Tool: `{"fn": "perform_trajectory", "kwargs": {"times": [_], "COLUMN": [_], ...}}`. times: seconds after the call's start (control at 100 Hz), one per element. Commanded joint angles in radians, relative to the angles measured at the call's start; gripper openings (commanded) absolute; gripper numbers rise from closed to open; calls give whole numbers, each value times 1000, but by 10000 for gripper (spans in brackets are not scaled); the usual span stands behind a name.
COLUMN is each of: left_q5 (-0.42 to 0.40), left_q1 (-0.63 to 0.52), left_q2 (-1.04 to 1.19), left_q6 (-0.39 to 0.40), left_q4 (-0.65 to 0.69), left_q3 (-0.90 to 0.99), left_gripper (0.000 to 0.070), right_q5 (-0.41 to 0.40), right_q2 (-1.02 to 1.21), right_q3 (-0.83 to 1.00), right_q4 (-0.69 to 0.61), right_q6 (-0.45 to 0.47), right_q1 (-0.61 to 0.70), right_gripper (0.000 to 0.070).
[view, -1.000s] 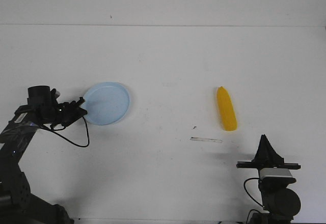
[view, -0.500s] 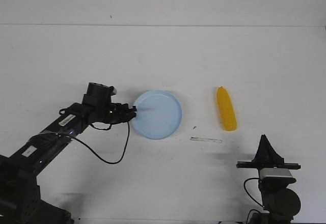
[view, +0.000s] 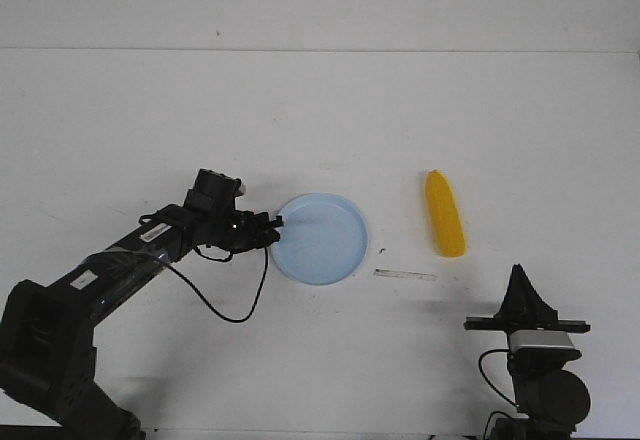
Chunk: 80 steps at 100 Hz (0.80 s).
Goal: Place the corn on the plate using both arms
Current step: 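Withdraw the left gripper from the plate back to rest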
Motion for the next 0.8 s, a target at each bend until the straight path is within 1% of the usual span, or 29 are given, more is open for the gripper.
{"fn": "perform_trajectory", "kwargs": {"times": [0.0,0.1,0.21,0.28,0.34,0.38,0.4,0.43,0.46,0.52,0.68,0.75,0.79], "left_q5": [0,-3,-18,-75,-152,-208,-235,-274,-306,-340,-342,-342,-342], "left_q1": [-4,-1,12,29,44,54,60,66,73,89,153,181,197], "left_q2": [5,-27,-98,-151,-201,-238,-257,-286,-313,-367,-513,-579,-623], "left_q6": [1,19,61,65,66,70,78,98,126,197,388,428,433], "left_q4": [2,3,11,12,23,35,40,55,74,127,296,364,408], "left_q3": [13,13,13,11,-1,-15,-24,-39,-57,-100,-244,-309,-351], "left_gripper": [130,129,125,124,120,100,73,25,0,0,0,0,0], "right_q5": [1,1,1,1,1,1,1,1,1,1,1,1,1], "right_q2": [0,0,0,0,0,0,0,0,0,0,0,0,0], "right_q3": [-1,-1,-1,-1,-1,-1,-1,-1,-1,-1,-1,-1,-1], "right_q4": [11,11,11,11,11,11,11,11,11,11,11,11,11], "right_q6": [13,13,13,13,13,13,13,13,13,13,13,13,13], "right_q1": [-2,-2,-2,-2,-2,-2,-2,-2,-2,-2,-2,-2,-2], "right_gripper": [11,11,11,11,11,11,11,11,11,11,11,11,11]}}
